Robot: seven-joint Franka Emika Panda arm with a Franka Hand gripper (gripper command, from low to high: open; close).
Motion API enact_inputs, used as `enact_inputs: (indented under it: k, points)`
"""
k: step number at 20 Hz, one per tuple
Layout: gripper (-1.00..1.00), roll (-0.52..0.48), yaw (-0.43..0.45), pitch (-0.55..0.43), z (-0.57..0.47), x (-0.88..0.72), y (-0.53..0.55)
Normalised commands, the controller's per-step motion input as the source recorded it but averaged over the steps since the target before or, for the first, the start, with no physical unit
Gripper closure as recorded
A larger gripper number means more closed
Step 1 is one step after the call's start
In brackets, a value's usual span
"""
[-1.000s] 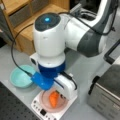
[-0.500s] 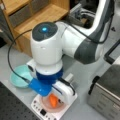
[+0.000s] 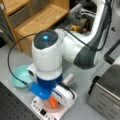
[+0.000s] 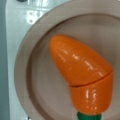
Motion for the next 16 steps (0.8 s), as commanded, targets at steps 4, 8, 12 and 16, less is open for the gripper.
enact_inputs:
  k: [4, 8, 12, 16]
  points:
    - [-1.00, -0.245, 0.174, 0.005, -0.09, 0.11, -0.13]
    - [-1.00, -0.250, 0.192, -0.025, -0.09, 0.06, -0.14]
    - [-1.00, -0.236, 0.186, -0.062, -0.13, 0.01, -0.10]
    - [-1.00, -0.227, 0.155, -0.093, -0.19, -0.06, -0.03]
